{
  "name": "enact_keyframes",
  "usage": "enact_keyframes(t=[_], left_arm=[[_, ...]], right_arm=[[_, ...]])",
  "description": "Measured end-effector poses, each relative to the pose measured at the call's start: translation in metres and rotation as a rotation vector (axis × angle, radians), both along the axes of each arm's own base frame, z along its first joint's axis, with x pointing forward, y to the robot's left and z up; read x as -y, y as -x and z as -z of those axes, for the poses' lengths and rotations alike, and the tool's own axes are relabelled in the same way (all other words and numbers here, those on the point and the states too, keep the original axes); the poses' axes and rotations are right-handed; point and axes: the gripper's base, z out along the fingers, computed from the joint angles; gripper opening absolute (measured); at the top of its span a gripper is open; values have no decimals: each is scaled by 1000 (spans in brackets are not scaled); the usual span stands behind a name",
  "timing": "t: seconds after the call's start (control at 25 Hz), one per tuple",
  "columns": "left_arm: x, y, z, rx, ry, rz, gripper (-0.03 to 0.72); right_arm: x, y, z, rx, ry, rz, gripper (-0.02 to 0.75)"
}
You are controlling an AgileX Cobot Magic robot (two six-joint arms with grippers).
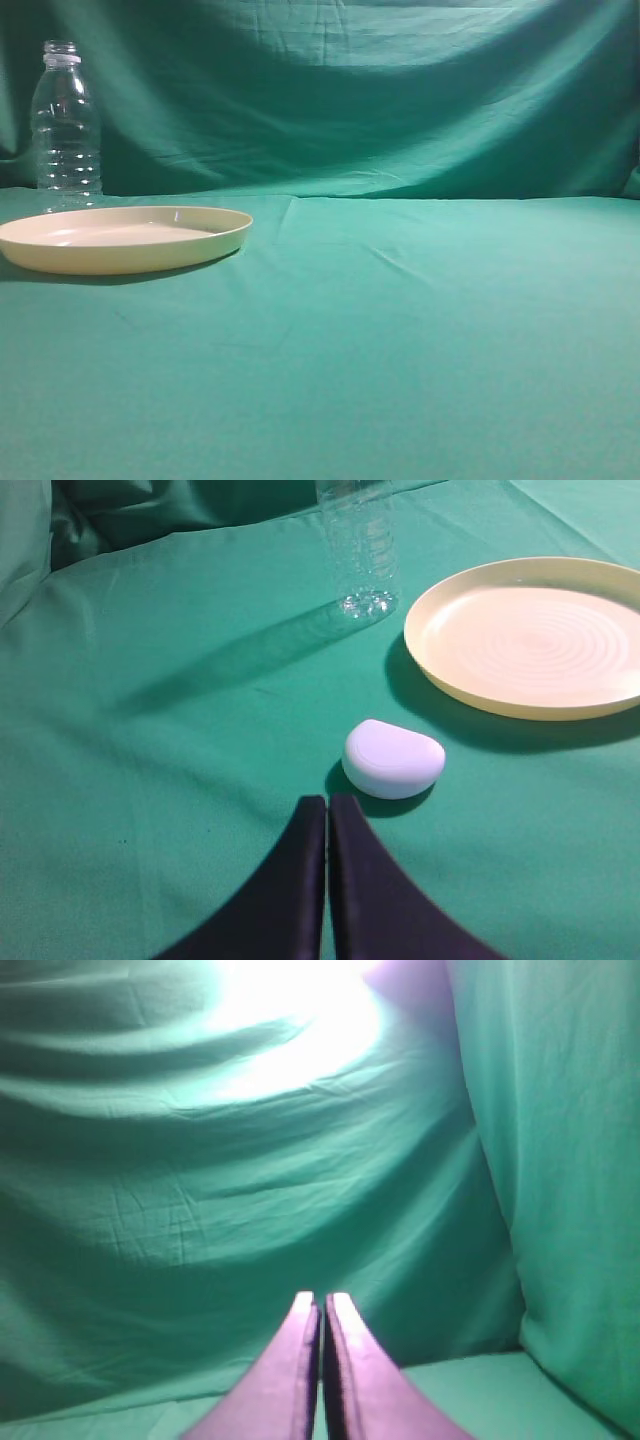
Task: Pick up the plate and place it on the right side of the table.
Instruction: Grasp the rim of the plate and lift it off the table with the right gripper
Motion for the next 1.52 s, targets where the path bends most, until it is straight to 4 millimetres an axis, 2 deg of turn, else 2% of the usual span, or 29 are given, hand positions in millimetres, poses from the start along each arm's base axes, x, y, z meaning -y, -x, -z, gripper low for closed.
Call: enact_keyframes(t=[0.12, 0.24, 0.36, 0.68, 0.84, 0.96, 1.04, 1.24, 1.36, 1.52], left_arm=[[0, 0, 0, 0, 0, 0, 0], [0, 0, 0, 0, 0, 0, 0], [0, 0, 0, 0, 0, 0, 0], [0, 0, 0, 0, 0, 0, 0], [0, 0, 0, 0, 0, 0, 0], [0, 0, 0, 0, 0, 0, 0], [0, 0, 0, 0, 0, 0, 0], [0, 0, 0, 0, 0, 0, 0], [0, 0, 0, 0, 0, 0, 0], [0, 0, 0, 0, 0, 0, 0]], right_arm=[[0, 1, -8, -44, -18, -4, 0], [0, 3, -34, -73, -22, -4, 0], [0, -5, -48, -229, -52, -6, 0], [0, -39, -59, -567, -75, 5, 0], [-1, -50, -61, -641, -83, -4, 0], [-6, -57, -73, -698, -2, -47, 0], [-11, -64, -81, -794, 85, -105, 0], [-31, -99, -90, -1081, 234, -306, 0], [-53, -124, -88, -1177, 276, -428, 0], [-94, -156, -83, -1214, 357, -563, 0]])
